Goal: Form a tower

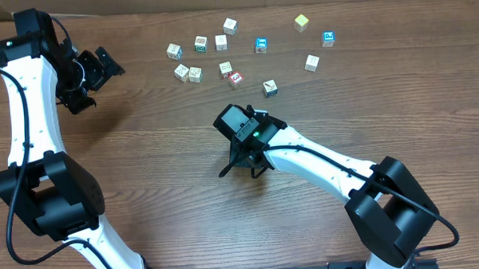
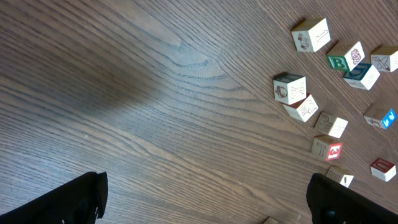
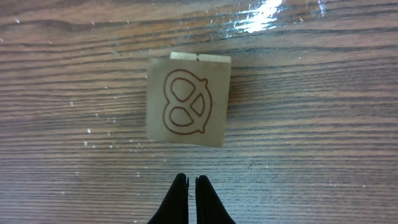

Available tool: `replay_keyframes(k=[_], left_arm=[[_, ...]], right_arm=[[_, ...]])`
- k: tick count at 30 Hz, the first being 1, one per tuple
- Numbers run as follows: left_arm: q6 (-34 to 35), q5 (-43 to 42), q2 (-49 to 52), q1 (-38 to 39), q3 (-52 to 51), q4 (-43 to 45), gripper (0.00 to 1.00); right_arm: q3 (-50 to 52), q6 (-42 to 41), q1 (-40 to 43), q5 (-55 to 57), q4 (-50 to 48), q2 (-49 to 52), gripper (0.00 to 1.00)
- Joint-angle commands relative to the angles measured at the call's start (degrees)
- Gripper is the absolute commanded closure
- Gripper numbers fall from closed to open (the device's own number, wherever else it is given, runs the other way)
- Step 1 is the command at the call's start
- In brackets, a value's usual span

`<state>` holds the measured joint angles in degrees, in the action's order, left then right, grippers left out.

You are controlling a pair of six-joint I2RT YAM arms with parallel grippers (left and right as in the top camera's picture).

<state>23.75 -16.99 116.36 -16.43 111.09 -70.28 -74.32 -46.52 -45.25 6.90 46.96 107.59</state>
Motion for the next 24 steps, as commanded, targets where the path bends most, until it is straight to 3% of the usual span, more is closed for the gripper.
replay_keyframes(k=[1, 24], left_arm=[[-1.05, -0.42, -0.22, 0.37, 0.79, 0.04, 0.0], [-1.05, -0.44, -0.22, 0.37, 0.79, 0.04, 0.01]], right_arm=[[0.87, 0.76, -0.17, 1.07, -0.66, -0.09, 0.96], [0.87, 0.96, -0.07, 3.41, -2.51, -0.09, 0.96]])
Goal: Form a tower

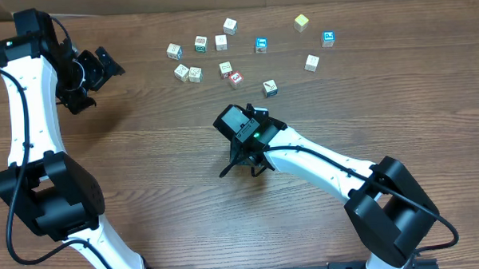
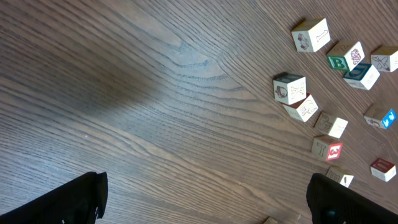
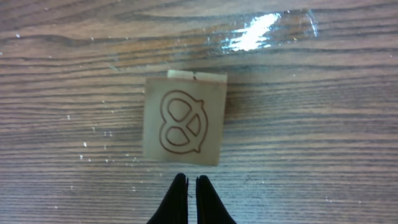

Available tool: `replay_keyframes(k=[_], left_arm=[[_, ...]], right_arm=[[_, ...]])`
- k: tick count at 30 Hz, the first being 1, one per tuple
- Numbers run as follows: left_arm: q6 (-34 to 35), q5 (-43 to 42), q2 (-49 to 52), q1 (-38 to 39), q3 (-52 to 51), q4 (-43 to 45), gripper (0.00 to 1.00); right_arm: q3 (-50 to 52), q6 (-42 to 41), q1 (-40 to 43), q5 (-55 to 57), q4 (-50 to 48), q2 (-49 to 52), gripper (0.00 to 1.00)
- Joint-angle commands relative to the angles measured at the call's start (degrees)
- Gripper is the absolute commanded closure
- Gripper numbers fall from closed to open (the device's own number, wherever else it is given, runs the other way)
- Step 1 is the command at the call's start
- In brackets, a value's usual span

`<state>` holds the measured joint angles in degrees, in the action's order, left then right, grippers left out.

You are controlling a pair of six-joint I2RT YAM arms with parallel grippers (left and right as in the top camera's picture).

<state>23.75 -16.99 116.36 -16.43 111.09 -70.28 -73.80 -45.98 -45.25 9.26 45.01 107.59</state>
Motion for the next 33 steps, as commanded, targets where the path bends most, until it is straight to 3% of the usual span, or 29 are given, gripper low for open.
replay_keyframes(k=[1, 33], left_arm=[[-1.05, -0.44, -0.22, 0.37, 0.79, 0.04, 0.0], [-1.05, -0.44, -0.22, 0.37, 0.79, 0.04, 0.0]], right_arm=[[0.35, 0.44, -0.07, 1.05, -0.72, -0.09, 0.96], [0.35, 0.44, -0.07, 1.7, -1.9, -0.09, 0.95]])
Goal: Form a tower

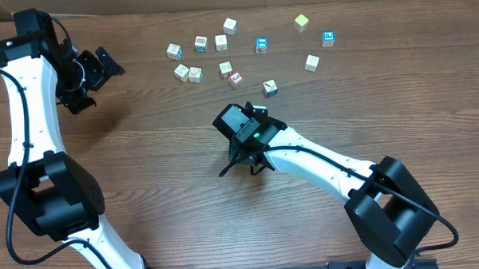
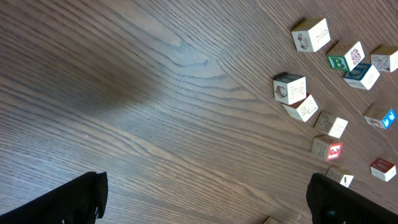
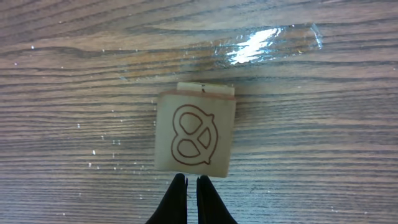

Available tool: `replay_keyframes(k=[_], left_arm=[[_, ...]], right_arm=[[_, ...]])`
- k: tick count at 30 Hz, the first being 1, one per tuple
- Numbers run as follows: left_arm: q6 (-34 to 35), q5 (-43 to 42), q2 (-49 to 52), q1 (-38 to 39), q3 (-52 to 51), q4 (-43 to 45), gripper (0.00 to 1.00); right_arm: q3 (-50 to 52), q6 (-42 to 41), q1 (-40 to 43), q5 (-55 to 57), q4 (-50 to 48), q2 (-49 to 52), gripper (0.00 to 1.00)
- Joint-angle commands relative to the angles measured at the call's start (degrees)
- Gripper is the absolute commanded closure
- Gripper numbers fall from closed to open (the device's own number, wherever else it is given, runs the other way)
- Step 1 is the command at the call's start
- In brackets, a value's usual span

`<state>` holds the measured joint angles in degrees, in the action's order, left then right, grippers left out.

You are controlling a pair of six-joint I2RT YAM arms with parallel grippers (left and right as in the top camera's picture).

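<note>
A tan block with a brown pretzel drawing [image 3: 195, 137] lies on the wood just beyond my right gripper [image 3: 191, 184]. The edge of a second block [image 3: 205, 91] shows from under its far side. The jaws are shut, nothing between them, their tips just short of the pretzel block's near edge. Overhead, the right gripper [image 1: 244, 160] hangs mid-table and hides that block. My left gripper [image 2: 205, 202] is open over bare wood at the far left, also seen overhead [image 1: 101, 69].
Several loose picture and letter blocks lie scattered at the back of the table [image 1: 144, 154]: a cluster [image 1: 195, 74] on the left, a red-edged one [image 1: 236, 78], a blue one [image 1: 328, 39], a yellow-green one [image 1: 301, 22]. The left wrist view shows several of them [image 2: 289, 87].
In the right wrist view the pretzel block now sits lower and slightly to the right, nearer the shut fingertips. Overhead, the arms look almost unchanged. The left arm has not moved.
The right gripper stayed shut and empty over the pretzel block throughout. The block stood high in the wrist view, then lower, and now close to the fingertips. The left gripper stayed open and still, and the loose blocks did not move.
</note>
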<state>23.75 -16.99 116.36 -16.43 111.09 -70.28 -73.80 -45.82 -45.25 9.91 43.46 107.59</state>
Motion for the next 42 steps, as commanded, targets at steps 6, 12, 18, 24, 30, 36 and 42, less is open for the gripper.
replay_keyframes(k=[6, 12, 18, 24, 30, 36, 42], left_arm=[[-1.05, -0.44, -0.22, 0.37, 0.79, 0.07, 0.0], [-1.05, -0.44, -0.22, 0.37, 0.79, 0.04, 0.0], [-1.05, -0.44, -0.22, 0.37, 0.79, 0.04, 0.0], [-1.05, -0.44, -0.22, 0.37, 0.79, 0.07, 0.01], [-1.05, -0.44, -0.22, 0.37, 0.79, 0.04, 0.0], [-1.05, -0.44, -0.22, 0.37, 0.79, 0.04, 0.0], [-1.05, -0.44, -0.22, 0.37, 0.79, 0.07, 0.0]], right_arm=[[0.35, 1.16, -0.04, 1.22, -0.48, -0.09, 0.93], [0.35, 1.14, -0.07, 1.64, -0.7, -0.09, 0.92], [0.35, 1.14, -0.04, 1.66, -0.79, -0.09, 0.92], [0.35, 1.14, -0.04, 1.66, -1.01, -0.09, 0.92], [0.35, 1.14, -0.04, 1.77, -1.05, -0.09, 0.92], [0.35, 1.14, -0.07, 2.08, -1.01, -0.09, 0.92], [0.35, 1.16, -0.04, 2.1, -1.55, -0.09, 0.92]])
